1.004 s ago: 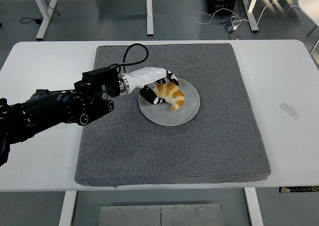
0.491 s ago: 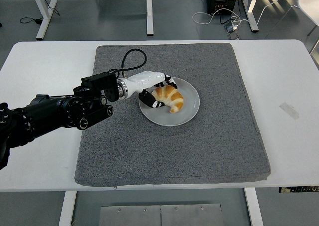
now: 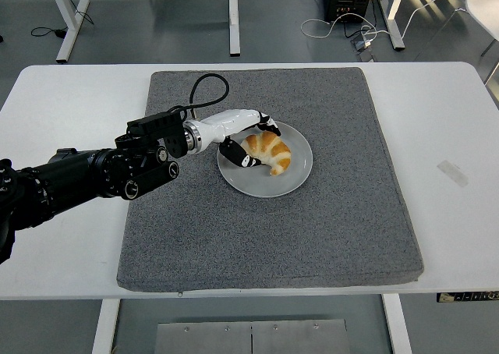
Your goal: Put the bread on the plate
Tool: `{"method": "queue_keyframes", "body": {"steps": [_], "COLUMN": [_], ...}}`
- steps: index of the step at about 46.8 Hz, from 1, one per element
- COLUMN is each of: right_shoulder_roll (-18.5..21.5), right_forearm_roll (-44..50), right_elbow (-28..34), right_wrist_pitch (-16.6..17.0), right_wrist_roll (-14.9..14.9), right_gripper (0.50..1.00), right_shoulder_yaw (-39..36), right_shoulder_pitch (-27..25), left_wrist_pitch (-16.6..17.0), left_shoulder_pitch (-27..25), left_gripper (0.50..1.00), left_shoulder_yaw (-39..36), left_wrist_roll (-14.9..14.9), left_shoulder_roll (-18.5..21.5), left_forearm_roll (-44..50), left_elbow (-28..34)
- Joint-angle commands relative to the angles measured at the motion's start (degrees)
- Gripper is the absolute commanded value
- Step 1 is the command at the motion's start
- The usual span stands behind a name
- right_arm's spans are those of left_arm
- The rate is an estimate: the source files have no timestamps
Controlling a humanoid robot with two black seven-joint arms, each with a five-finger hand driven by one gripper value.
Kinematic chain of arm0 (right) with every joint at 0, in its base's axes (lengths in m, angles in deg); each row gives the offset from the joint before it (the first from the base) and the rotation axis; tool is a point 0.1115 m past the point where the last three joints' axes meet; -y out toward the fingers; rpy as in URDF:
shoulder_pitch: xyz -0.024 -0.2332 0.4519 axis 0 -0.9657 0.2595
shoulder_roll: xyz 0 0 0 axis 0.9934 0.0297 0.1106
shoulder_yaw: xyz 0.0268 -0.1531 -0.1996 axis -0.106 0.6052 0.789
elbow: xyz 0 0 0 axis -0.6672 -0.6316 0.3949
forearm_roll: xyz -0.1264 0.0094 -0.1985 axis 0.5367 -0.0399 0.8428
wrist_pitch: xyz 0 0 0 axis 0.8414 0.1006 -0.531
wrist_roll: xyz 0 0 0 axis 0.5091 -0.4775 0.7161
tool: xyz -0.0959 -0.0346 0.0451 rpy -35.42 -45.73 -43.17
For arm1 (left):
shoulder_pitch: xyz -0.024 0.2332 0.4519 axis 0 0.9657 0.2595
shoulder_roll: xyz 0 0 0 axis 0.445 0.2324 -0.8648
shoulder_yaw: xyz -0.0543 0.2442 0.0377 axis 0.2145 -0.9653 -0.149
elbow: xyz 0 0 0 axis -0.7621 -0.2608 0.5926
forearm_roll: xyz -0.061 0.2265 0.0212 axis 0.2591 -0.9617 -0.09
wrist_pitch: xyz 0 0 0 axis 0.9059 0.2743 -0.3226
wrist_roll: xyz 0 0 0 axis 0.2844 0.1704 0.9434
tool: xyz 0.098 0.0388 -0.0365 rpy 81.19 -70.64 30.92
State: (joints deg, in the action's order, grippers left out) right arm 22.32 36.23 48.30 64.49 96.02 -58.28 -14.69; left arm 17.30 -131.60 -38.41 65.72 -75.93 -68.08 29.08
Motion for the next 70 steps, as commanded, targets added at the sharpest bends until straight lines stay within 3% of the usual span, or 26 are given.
{"method": "queue_keyframes", "body": {"steps": [1,11,22,34,44,50,56,60,70], "right_shoulder_roll": [0.0,0.0,0.0,0.0,0.0,0.0,0.0,0.0,0.0], "right_forearm_roll": [0.0,0.0,0.0,0.0,0.0,0.0,0.0,0.0,0.0], "right_elbow": [0.1,0.0,0.0,0.1,0.0,0.0,0.0,0.0,0.0], "right_wrist_pitch": [0.0,0.0,0.0,0.0,0.0,0.0,0.0,0.0,0.0], "right_wrist_roll": [0.0,0.0,0.0,0.0,0.0,0.0,0.0,0.0,0.0], "right_gripper": [1.000,1.000,1.000,1.000,1.000,1.000,1.000,1.000,1.000], "right_shoulder_yaw": [0.0,0.0,0.0,0.0,0.0,0.0,0.0,0.0,0.0], "right_shoulder_pitch": [0.0,0.0,-0.1,0.0,0.0,0.0,-0.1,0.0,-0.1], "left_wrist_pitch": [0.0,0.0,-0.1,-1.2,-6.2,-7.0,-10.5,-13.4,-14.4], "left_shoulder_pitch": [0.1,0.0,-1.0,-1.5,-0.8,-0.6,1.0,2.9,5.4], "left_gripper": [0.890,0.961,0.969,0.974,0.974,0.977,0.981,0.983,0.983], "left_shoulder_yaw": [0.0,0.0,1.2,10.0,12.3,12.8,18.3,22.5,27.6], "left_wrist_roll": [0.0,0.0,0.0,-0.2,-0.3,-0.3,-0.5,-0.2,-0.1], "left_shoulder_roll": [0.1,2.0,7.3,13.9,17.3,18.5,19.9,20.1,21.9], "left_forearm_roll": [0.8,2.5,3.1,14.8,26.6,31.6,37.4,38.6,38.9], "left_elbow": [0.1,3.2,9.7,10.5,10.5,10.5,10.4,9.9,9.5]}}
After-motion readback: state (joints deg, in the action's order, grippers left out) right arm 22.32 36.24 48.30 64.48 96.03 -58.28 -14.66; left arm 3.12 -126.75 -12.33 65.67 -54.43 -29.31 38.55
